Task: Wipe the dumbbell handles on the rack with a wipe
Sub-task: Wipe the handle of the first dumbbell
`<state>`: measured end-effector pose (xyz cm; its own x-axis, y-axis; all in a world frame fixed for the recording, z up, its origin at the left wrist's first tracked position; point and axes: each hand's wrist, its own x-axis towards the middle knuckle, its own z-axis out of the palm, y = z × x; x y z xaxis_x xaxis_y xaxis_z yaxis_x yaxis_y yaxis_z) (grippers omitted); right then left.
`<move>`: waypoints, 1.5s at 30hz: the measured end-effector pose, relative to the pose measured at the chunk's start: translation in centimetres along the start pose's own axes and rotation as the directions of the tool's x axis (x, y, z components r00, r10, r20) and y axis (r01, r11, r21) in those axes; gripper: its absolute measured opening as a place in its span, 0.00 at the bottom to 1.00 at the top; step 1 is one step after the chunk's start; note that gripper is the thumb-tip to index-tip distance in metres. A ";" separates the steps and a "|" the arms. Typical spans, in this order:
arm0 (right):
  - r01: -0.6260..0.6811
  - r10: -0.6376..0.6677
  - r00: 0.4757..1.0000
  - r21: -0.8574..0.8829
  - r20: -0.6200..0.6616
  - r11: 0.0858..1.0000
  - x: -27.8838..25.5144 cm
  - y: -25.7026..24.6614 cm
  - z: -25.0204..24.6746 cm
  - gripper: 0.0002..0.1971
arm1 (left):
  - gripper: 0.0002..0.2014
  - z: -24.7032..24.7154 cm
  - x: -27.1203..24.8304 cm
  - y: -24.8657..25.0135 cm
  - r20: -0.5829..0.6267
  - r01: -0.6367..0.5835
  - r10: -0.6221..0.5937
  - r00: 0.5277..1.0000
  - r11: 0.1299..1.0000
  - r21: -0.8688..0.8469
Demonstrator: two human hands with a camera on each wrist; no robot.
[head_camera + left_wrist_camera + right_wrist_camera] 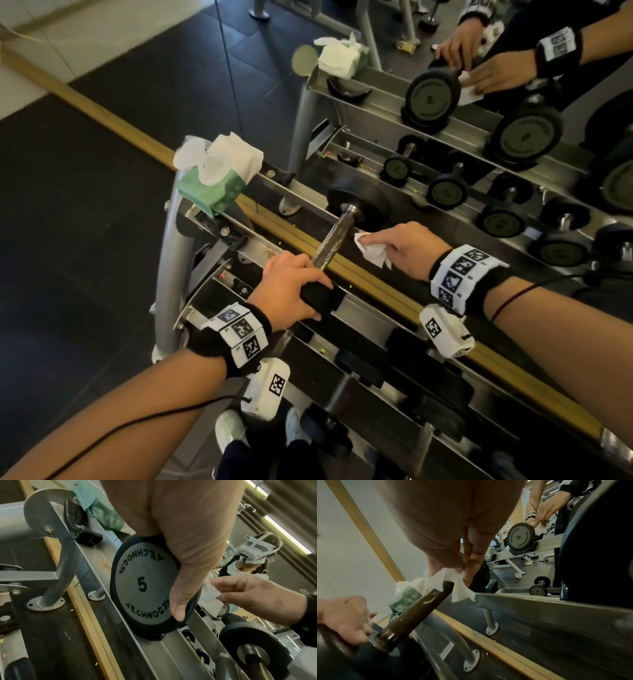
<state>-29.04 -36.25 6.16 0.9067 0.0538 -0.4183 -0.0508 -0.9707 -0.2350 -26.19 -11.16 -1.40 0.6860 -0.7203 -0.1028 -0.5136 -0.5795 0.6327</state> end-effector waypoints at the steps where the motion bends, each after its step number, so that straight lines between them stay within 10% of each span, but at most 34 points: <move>1: 0.004 -0.004 1.000 0.009 -0.012 1.000 0.0 0.1 0.0 0.24 | 0.25 -0.1 0.0 0.0 0.001 0.010 -0.010 1.000 1.000 -0.021; 15: 0.095 -0.115 0.989 -0.191 -0.094 0.977 3.1 -2.5 -1.5 0.24 | 0.26 -0.9 0.0 -1.8 0.059 0.104 -0.089 0.994 0.926 -0.363; 28: 0.331 -0.298 0.938 -0.198 0.178 0.923 1.9 -5.5 3.0 0.22 | 0.28 -1.6 0.1 -1.1 0.072 0.094 -0.073 0.995 0.925 -0.369; 36: 0.023 -0.049 0.979 -0.131 -0.196 0.991 2.9 -1.8 -0.4 0.28 | 0.28 -1.5 0.3 -2.3 0.130 0.120 -0.072 0.989 0.905 -0.408; 45: 0.206 -0.181 0.976 -0.236 0.122 0.950 2.6 -4.3 2.1 0.30 | 0.28 -1.5 0.4 -2.8 0.132 0.099 -0.048 0.990 0.902 -0.421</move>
<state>-27.35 -31.43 4.21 0.8429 0.2572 -0.4726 0.2373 -0.9660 -0.1025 -23.74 -9.27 -2.09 0.6360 -0.7357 -0.2329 -0.1779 -0.4335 0.8834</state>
